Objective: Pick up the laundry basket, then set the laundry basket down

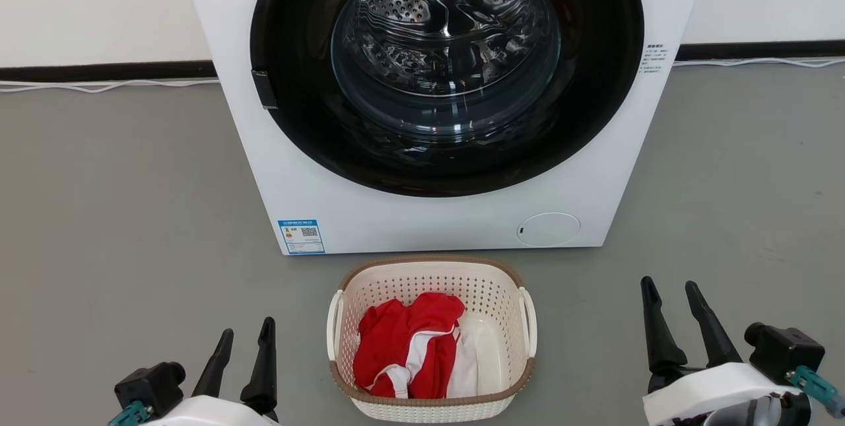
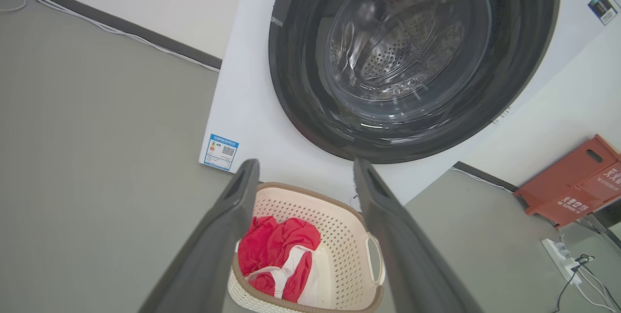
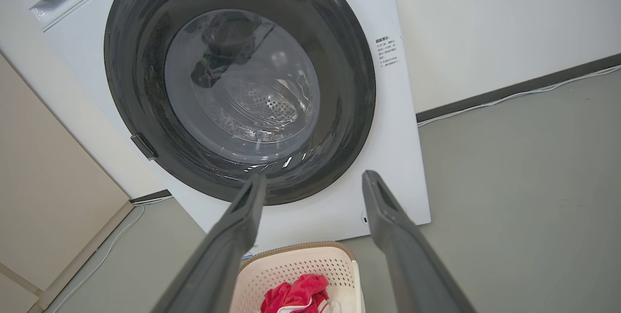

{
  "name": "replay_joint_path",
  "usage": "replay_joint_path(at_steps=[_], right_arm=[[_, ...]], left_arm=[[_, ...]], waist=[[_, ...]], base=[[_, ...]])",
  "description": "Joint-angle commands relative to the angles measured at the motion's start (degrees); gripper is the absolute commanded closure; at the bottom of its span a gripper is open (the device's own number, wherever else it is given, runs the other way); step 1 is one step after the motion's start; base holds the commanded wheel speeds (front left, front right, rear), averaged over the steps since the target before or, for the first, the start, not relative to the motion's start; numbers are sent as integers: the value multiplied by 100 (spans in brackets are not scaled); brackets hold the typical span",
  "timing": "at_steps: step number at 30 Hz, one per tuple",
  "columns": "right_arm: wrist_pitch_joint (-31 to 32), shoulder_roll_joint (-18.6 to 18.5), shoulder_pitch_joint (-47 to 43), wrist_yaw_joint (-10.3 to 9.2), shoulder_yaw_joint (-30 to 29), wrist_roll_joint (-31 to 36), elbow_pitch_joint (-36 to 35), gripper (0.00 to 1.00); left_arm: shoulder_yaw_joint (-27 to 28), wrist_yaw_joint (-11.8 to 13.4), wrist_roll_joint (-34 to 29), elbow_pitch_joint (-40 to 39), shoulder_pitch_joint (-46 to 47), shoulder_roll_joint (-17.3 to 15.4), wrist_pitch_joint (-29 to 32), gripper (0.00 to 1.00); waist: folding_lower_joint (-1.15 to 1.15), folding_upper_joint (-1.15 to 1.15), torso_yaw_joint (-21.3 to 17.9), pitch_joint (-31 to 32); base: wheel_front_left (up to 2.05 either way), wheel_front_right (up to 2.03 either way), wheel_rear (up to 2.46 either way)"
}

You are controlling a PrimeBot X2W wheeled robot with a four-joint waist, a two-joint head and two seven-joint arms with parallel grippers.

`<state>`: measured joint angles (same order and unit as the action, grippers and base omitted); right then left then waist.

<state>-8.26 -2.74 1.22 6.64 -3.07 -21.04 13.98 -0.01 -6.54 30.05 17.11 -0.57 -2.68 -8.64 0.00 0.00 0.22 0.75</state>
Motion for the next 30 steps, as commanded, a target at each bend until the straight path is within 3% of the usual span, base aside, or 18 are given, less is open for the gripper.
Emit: replay_joint_path(at_steps=[1, 30], right_arm=[[-123, -47, 167, 58, 125, 241, -173, 0], [-589, -18, 135, 81, -42, 2313, -87, 0]], left_arm=[[117, 60, -231, -125, 144, -38, -87, 0], [195, 60, -2327, -92, 138, -28, -551, 0]], waist=[[0, 0, -4, 0], [0, 0, -29, 0]], base=[[0, 0, 0], [0, 0, 0]])
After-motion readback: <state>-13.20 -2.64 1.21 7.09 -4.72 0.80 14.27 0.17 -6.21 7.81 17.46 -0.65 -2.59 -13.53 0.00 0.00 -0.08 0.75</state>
